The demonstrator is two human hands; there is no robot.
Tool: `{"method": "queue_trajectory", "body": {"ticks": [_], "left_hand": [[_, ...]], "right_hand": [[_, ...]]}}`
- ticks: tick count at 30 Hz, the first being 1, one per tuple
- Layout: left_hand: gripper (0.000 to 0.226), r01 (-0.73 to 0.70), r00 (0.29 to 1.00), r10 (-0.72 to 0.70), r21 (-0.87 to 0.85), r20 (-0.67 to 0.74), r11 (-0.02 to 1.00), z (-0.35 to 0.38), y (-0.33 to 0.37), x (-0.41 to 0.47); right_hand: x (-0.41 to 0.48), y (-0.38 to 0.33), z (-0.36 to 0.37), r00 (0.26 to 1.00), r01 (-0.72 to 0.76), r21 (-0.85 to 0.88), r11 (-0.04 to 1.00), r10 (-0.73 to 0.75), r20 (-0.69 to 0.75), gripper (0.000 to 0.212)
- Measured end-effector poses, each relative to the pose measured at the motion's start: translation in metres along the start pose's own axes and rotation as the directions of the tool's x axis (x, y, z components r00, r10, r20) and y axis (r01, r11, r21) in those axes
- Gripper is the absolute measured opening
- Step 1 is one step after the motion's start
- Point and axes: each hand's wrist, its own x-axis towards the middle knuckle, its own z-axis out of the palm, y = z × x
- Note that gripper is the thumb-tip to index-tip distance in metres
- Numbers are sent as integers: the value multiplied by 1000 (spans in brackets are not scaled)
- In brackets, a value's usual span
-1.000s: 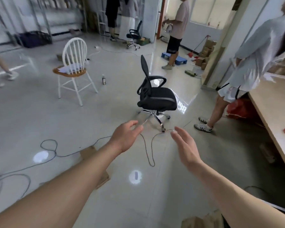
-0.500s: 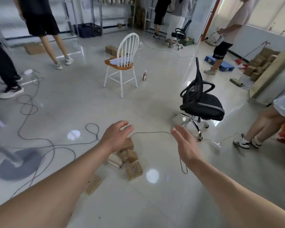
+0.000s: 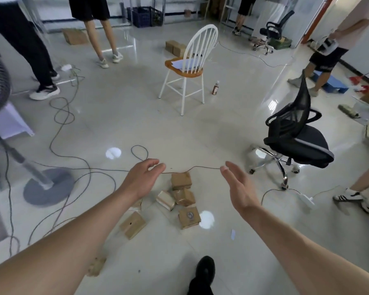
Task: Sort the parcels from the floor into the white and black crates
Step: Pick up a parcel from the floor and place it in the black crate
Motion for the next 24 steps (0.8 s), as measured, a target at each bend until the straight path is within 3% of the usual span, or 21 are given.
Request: {"method": "queue_trajectory", "body": {"ticks": [6, 14, 16, 21, 24], "left_hand": [[50, 71, 997, -70, 22, -35, 997, 7, -8, 42], [57, 194, 979, -193, 19, -61, 981, 43, -4, 121], [66, 230, 971, -229, 0, -62, 973, 56, -7, 140], [48, 298, 954, -298, -2, -45, 955, 91, -40, 185], [59, 348, 937, -348, 10, -8, 937, 106, -67, 211]], "right_hand": [[51, 13, 11, 996, -37, 41, 998, 34, 77, 77], [158, 54, 19, 976, -144, 83, 986, 128, 179, 54], [184, 66, 23, 962, -180, 63, 982, 162, 218, 55], [221, 105, 44, 928, -252, -26, 967, 249, 278, 61], [232, 134, 64, 900, -305, -53, 951, 306, 310, 63]]}}
